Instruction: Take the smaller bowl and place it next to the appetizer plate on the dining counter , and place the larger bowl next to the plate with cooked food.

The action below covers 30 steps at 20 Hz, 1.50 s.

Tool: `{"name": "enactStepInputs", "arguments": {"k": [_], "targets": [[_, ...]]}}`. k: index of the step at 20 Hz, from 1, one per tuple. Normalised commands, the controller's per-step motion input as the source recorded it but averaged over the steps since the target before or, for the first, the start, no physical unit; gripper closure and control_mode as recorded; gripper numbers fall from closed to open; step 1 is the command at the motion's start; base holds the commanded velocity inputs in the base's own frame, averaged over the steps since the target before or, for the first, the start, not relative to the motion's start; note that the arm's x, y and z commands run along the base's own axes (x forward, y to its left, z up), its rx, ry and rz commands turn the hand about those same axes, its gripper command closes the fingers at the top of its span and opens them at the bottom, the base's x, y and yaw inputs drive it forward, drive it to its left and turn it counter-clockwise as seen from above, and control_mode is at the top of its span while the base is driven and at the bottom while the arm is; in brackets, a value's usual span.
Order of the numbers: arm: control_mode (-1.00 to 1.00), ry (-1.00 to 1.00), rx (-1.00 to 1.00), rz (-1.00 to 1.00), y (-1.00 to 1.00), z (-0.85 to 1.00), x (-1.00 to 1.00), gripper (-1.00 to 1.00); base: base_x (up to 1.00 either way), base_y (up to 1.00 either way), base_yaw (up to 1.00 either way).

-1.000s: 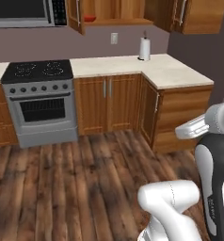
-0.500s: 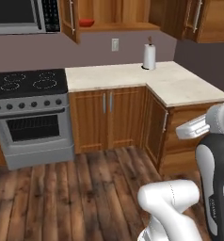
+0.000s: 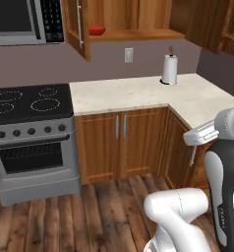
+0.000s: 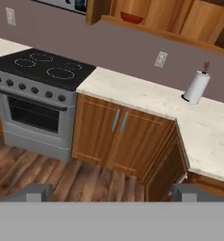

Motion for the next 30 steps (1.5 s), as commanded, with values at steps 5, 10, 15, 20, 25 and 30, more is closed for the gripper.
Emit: {"name": "enactStepInputs", "arguments": {"k": [5,10,15,20,25,30], "targets": [[1.00,0.00,0.00,0.00,0.00,0.00,0.00,-1.00,1.00,-0.24,0.03],[1.00,0.00,0.00,0.00,0.00,0.00,0.00,-1.00,1.00,-0.04,0.01],[1.00,0.00,0.00,0.00,0.00,0.00,0.00,-1.00,0.99,-0.04,0.00],[1.00,0.00,0.00,0.00,0.00,0.00,0.00,-1.00,0.88,-0.14,0.03],[1.00,0.00,0.00,0.00,0.00,0.00,0.00,-1.00,0.73,-0.17,0.06],[1.00,0.00,0.00,0.00,0.00,0.00,0.00,-1.00,0.68,-0.15,0.12]]}}
